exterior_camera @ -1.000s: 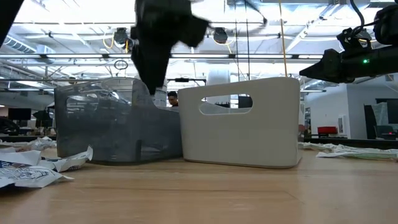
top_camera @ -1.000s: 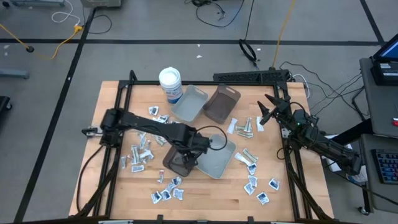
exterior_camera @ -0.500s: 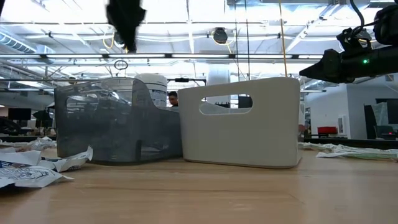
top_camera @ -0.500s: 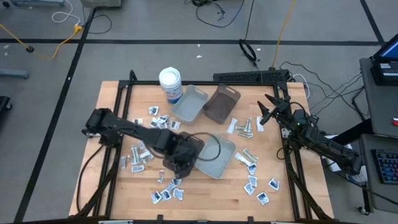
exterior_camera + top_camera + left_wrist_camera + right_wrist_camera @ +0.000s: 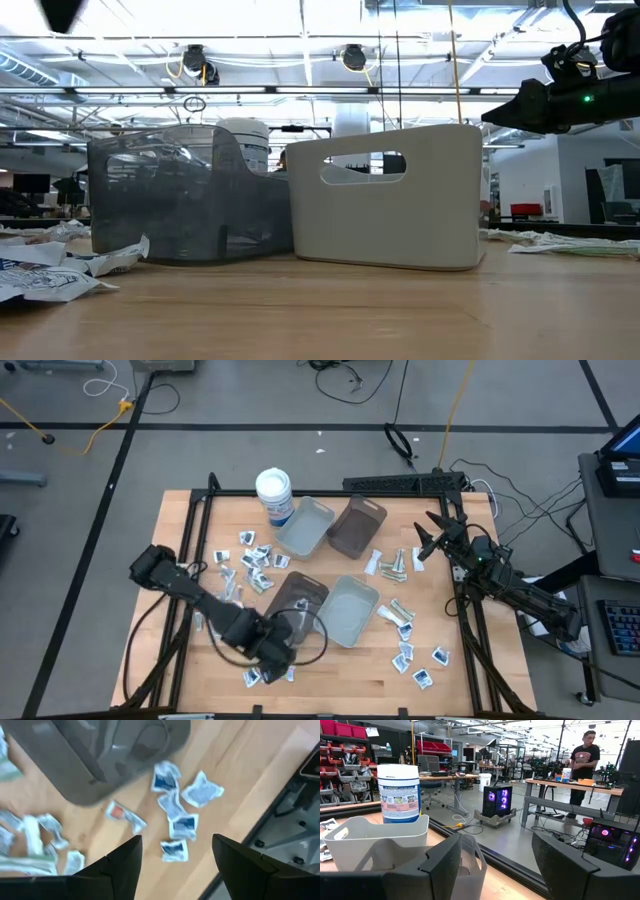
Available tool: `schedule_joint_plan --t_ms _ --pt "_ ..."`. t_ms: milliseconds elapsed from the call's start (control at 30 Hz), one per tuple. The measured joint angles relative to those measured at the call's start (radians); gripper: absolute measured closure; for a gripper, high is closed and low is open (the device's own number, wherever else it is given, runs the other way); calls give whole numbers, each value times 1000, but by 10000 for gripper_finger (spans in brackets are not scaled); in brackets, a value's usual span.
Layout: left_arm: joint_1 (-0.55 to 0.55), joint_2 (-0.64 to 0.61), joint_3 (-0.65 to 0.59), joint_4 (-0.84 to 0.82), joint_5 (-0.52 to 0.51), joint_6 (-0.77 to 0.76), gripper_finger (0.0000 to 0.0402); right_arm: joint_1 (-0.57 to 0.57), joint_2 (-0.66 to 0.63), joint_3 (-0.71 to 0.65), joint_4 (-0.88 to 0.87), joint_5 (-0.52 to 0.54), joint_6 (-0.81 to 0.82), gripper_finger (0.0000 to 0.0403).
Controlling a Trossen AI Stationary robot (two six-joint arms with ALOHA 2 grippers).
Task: Pick & Place First Aid Supplies
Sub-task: Put the blue alcohol pad into the bottom black bin
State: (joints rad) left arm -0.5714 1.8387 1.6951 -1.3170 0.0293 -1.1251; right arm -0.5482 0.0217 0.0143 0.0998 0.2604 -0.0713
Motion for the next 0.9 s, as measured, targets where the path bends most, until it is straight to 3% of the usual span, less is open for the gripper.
schedule_joint_plan --t_ms 333,667,900 --pt "-126 5 0 -1 -6 -208 158 0 0 0 0 0 0 165" --pt "-170 133 -2 -1 -14 -260 158 0 0 0 0 0 0 165" --pt "-201 154 -108 100 -2 -330 158 0 0 0 0 0 0 165"
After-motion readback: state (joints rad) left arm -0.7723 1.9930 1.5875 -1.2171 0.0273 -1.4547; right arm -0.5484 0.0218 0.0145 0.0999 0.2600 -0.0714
